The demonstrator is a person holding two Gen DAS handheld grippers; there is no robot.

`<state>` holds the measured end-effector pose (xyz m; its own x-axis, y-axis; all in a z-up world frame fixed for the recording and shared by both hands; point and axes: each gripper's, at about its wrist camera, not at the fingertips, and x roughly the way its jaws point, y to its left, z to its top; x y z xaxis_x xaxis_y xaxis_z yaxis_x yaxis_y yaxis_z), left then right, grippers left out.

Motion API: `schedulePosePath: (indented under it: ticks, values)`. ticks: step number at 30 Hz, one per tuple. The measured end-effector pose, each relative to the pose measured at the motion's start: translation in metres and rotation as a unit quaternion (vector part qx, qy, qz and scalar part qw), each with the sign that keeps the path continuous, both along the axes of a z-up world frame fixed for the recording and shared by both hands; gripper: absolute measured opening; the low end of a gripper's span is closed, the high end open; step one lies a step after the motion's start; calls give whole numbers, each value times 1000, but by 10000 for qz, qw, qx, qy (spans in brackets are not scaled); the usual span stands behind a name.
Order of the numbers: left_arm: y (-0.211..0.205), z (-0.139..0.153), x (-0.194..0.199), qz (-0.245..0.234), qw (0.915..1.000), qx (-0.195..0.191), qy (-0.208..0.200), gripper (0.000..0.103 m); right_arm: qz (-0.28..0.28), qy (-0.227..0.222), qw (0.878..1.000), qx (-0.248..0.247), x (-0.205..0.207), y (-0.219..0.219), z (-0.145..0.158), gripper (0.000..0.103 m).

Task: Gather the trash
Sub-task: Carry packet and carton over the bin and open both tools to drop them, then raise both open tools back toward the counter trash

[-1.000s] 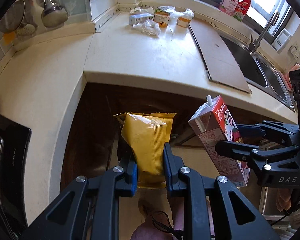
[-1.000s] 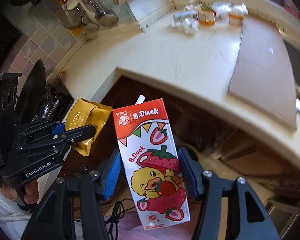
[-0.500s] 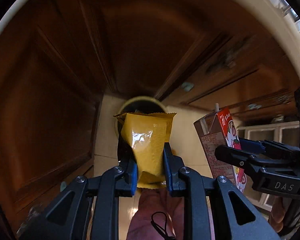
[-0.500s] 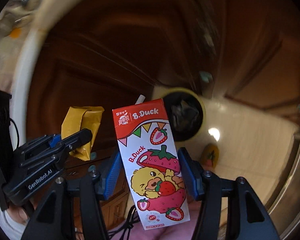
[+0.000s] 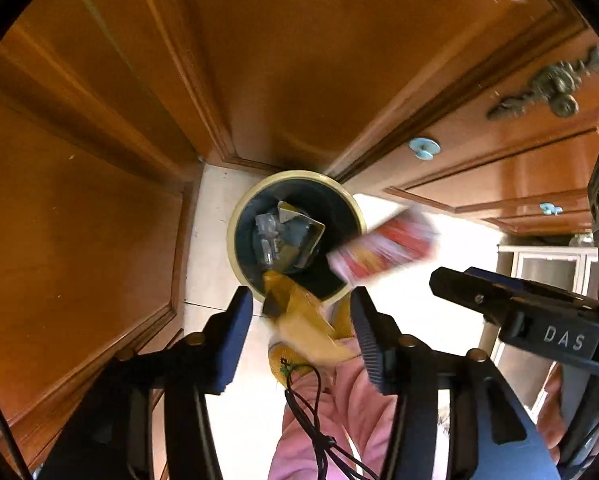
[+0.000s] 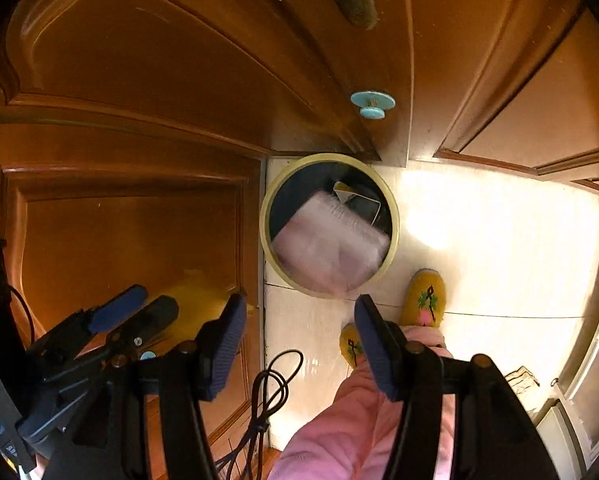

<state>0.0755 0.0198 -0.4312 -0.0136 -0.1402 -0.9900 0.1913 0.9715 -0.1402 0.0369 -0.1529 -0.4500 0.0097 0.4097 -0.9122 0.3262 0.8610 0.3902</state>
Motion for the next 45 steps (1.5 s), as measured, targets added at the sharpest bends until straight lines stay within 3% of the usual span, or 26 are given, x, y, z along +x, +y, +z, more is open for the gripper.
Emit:
schedulePosePath:
  ticks: [10, 15, 22, 33, 45]
  values:
    - [34, -2, 6, 609, 9981, 84, 40, 65, 410, 172, 9990, 16, 13, 16, 3, 57]
    - [41, 11, 5, 699, 9975, 69, -48, 66, 574, 266, 9980, 40, 11, 24, 7, 57]
    - [42, 66, -2, 629, 9973, -68, -365, 70, 630, 12, 9980, 60, 3, 26, 54, 57]
    - [31, 180, -14, 202, 9937, -325, -1055, 76, 280, -896, 9956, -27, -17, 5, 169, 57]
    - [19, 294, -31, -284, 9776, -576, -2003, 81, -347, -1914, 9804, -300, -45, -26, 280, 57]
